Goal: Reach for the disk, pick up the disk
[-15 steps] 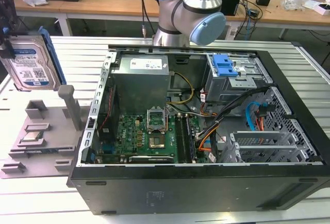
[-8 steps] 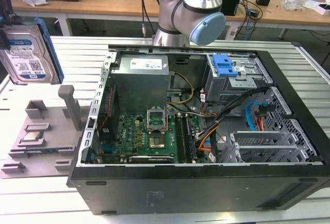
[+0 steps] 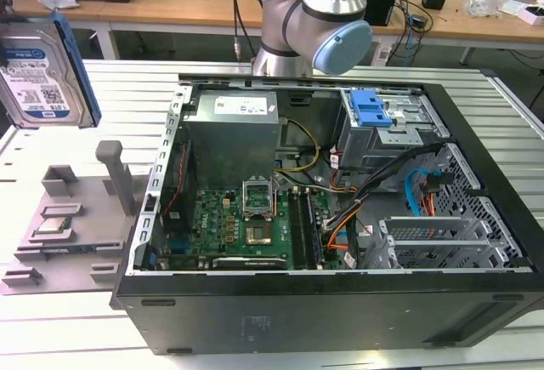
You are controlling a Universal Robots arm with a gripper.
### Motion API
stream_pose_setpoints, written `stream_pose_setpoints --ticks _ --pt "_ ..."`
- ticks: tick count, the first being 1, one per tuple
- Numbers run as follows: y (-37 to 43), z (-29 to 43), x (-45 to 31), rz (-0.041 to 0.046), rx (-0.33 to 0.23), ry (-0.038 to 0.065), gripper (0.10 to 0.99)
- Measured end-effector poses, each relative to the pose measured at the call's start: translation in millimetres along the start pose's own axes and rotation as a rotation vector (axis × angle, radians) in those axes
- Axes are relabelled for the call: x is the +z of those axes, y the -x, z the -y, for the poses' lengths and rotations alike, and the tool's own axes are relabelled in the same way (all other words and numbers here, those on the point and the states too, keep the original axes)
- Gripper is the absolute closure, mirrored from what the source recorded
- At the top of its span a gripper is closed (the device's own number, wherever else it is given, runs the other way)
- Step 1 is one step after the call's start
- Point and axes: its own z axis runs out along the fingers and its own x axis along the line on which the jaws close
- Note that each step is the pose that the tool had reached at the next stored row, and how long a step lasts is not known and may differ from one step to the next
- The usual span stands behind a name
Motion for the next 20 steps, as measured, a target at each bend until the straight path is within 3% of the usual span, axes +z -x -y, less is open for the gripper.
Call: stream_pose_setpoints --ticks 12,15,20 --pt "-0.2 -1.4 -35.8 0.0000 0.000 0.000 0.718" --pt "-0.3 -1.9 -49.0 0.0000 0.000 0.000 0.718" --pt "-0.3 -2.4 -61.6 0.0000 0.000 0.000 0.718"
